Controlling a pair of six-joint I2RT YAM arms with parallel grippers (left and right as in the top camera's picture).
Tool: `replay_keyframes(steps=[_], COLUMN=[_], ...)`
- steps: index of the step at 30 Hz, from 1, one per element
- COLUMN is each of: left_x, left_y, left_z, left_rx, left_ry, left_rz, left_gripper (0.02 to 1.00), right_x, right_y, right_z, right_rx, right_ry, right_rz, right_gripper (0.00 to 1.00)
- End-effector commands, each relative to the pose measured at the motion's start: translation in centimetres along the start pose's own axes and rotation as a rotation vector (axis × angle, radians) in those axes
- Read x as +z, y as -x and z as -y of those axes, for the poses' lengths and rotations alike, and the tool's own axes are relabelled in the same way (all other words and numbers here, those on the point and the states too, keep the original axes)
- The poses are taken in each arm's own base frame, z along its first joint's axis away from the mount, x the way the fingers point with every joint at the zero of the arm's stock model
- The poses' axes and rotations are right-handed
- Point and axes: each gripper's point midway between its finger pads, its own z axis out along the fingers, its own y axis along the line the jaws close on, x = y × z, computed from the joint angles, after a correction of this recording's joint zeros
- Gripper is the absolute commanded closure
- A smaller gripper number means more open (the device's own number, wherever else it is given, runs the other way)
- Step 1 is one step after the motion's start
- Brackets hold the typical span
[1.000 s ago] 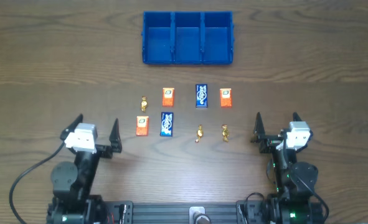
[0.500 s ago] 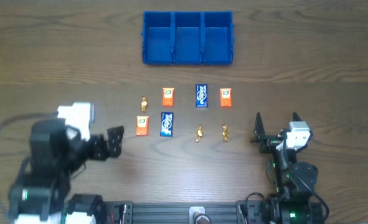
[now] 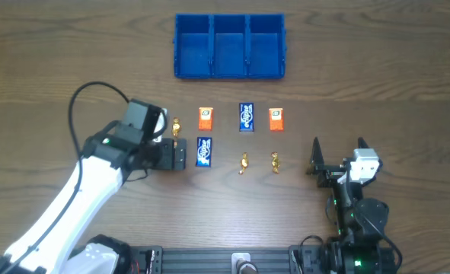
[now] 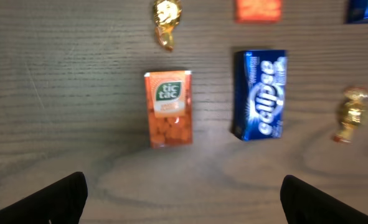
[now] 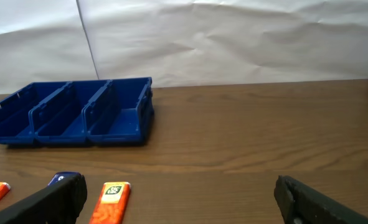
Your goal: Sort Candies Into Trays
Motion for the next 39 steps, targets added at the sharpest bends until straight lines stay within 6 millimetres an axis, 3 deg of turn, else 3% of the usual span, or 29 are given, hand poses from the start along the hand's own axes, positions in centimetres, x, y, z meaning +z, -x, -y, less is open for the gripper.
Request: replay_keyframes(steps=[1,6,24,39], left_x=[2.2,4.2,8.2,8.9], left_y=[0.2,0.2,-0.1,-0.2], left_z=[-1.2,-1.6,-2.1,-1.7], left_rx=[-0.029,-0.035,-0.036,-0.018], left_ry=[0.08,0.104,0.173,0.191], left_rz=[-0.045,-0.078,-0.128,-0.123], left_gripper=[0.018,0.02,0.029,0.297], right_x=[0.0,0.0,0.0,0.0], right_y=[-0.1,-0.1,-0.1,-0.1], right_z=[0.0,0.0,0.0,0.0], right_rx=[-0.015,-0.015,-0.015,-0.015], right_ry=[0.004,0.004,0.004,0.004], right_rz=[0.0,0.0,0.0,0.0], right_gripper=[0.003,0.003,0.003,0.003])
